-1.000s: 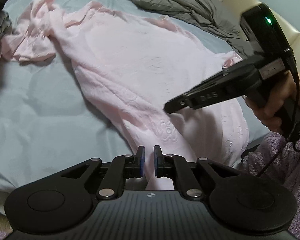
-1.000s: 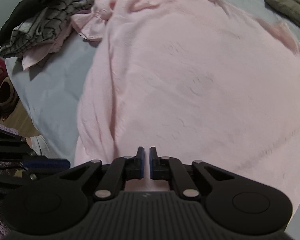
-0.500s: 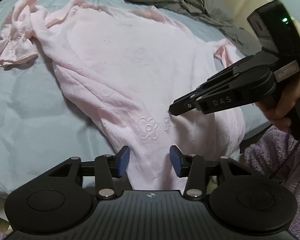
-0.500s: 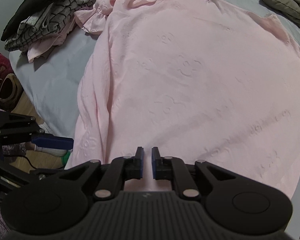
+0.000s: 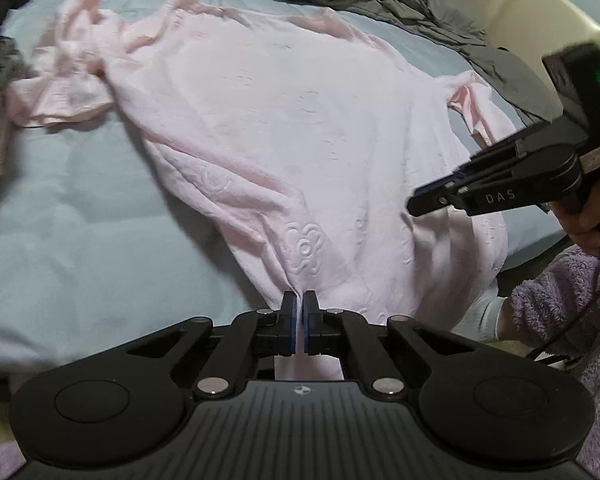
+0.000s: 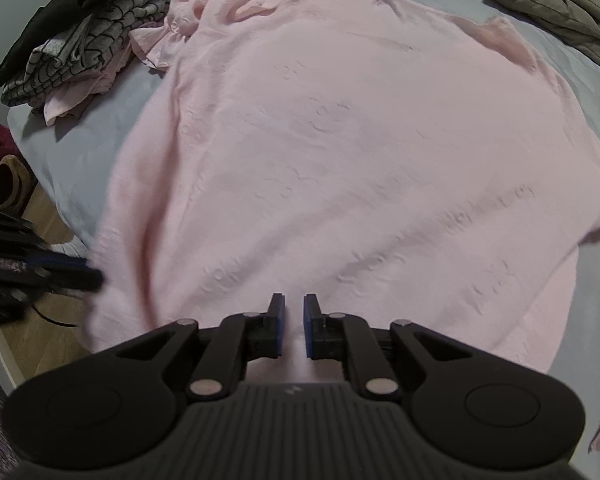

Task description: Fold clothes

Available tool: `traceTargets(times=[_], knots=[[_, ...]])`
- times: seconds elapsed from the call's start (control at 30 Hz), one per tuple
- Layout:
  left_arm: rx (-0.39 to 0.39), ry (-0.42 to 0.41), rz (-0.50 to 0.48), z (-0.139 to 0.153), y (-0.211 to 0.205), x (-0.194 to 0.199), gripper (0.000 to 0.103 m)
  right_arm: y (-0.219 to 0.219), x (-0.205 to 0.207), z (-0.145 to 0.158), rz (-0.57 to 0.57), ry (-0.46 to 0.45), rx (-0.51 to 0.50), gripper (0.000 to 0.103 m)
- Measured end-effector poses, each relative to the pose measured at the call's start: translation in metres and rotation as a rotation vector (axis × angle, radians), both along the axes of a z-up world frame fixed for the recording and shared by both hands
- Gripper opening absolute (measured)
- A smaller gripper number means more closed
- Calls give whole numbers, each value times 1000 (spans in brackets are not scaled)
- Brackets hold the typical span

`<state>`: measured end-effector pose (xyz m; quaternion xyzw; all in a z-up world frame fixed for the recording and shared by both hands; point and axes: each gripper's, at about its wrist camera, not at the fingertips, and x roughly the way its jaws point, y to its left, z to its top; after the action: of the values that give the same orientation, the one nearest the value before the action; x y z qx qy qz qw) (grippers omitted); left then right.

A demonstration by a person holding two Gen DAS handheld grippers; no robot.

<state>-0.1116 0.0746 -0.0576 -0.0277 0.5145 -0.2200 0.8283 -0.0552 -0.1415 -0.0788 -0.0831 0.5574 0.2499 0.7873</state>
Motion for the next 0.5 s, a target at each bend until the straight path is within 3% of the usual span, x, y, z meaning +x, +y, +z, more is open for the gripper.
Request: traceTargets(times=[0.03,0.07,0.1,0.37,0.5], knots=[[5,3,16,5,6,-3,1,-2,-2,0,-1,-2,-4,21],[4,11,42,9,15,-6,1,-4,-3,0,-2,-4,-8,36],[2,18,69,14,23,-8,1,-6,-5,0,-3,-6,-12,42],[69,78,311,29,103,-34,0,-16,-8,-15,-9,16,-66,42],[143,111,361,18,118,-31,0,-25,-5,-23,-38,36,-79,42]])
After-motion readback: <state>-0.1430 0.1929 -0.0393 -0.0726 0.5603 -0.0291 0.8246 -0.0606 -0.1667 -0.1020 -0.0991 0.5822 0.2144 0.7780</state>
